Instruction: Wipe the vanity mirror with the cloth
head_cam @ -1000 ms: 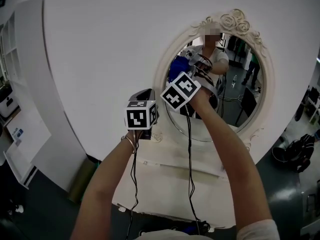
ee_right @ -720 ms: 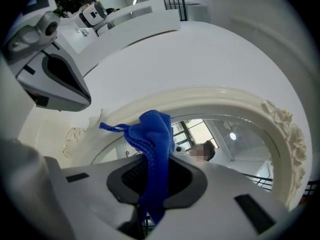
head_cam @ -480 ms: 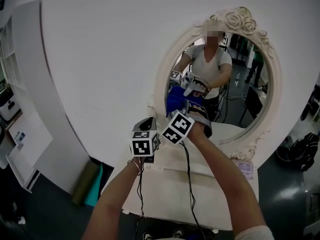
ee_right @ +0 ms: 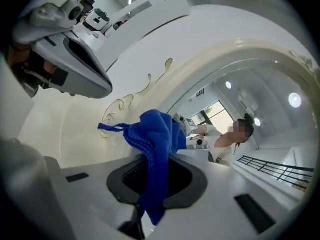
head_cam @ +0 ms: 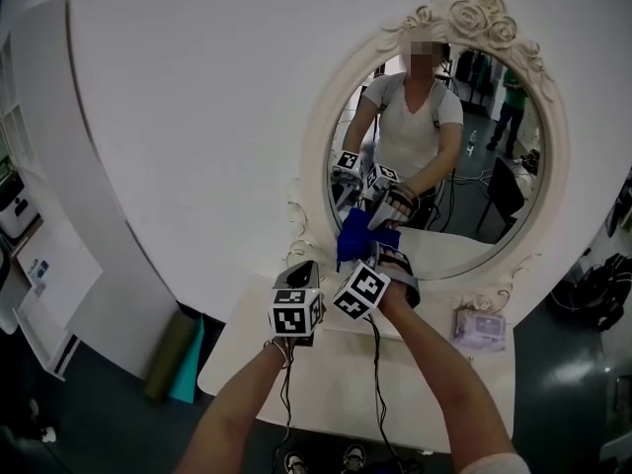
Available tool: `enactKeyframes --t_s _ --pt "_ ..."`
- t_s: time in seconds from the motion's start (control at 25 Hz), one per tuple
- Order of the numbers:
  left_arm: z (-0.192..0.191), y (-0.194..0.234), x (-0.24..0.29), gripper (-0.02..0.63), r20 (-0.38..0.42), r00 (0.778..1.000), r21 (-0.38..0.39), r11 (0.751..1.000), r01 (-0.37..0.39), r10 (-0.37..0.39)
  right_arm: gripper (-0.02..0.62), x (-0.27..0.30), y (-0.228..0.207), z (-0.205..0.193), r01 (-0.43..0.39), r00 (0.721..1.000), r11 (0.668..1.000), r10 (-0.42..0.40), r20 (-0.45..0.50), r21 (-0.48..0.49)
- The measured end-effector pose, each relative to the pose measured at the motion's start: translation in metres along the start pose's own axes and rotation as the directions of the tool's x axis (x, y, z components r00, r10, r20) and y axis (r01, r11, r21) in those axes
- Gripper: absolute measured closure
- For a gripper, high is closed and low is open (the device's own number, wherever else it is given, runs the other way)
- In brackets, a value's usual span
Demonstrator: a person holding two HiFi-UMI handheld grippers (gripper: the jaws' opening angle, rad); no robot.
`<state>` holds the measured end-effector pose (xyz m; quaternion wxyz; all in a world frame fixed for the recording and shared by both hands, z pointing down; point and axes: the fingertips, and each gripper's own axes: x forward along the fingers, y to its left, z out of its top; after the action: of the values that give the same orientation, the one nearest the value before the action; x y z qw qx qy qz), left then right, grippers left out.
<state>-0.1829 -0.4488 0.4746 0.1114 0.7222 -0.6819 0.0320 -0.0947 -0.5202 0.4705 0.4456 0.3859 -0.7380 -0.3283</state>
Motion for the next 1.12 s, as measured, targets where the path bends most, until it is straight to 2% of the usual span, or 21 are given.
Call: enactKeyframes --t_s 0.28,0.4,0.52,0.68,0.8,0.92,1.12 --pt "-0.036 -0.013 0.007 0.601 -0.049 0.999 -0.008 1.0 0.01 -0.01 0.529 0.011 0.03 -0.038 -0.072 0.997 0.994 0.074 -0.028 0.087" --pt "-0.041 -0.021 0.008 0.601 -0.061 0.998 -0.003 1.0 0.019 -0.019 0.529 0.004 0.023 -0.041 -0.06 0.998 0.994 0.062 -0.017 0.089" --pt "-0.028 -0.03 0.008 0.6 -0.048 0.998 0.007 1.0 0.029 -0.029 0.529 -0.011 0.003 -0.037 -0.041 0.999 0.996 0.041 0.005 0.082" --pt "0.013 -0.049 0.006 0.601 0.004 0.999 0.039 0.999 0.038 -0.038 0.529 -0.037 -0.038 -0.034 -0.005 1.0 0.998 0.003 0.019 0.069" --pt "0.057 -0.068 0.001 0.601 0.067 0.996 0.071 0.996 0.062 -0.067 0.529 -0.06 -0.079 -0.029 0.06 0.998 0.998 -0.06 0.021 0.018" --pt "0.106 -0.09 -0.004 0.601 0.131 0.986 0.119 0.989 0.091 -0.107 0.529 -0.09 -0.135 -0.02 0.15 0.988 0.987 -0.148 0.031 -0.049" --pt "0.19 -0.116 -0.008 0.6 0.197 0.969 0.171 0.979 0.114 -0.147 0.529 -0.148 -0.227 0.013 0.233 0.97 0.969 -0.225 0.094 -0.086"
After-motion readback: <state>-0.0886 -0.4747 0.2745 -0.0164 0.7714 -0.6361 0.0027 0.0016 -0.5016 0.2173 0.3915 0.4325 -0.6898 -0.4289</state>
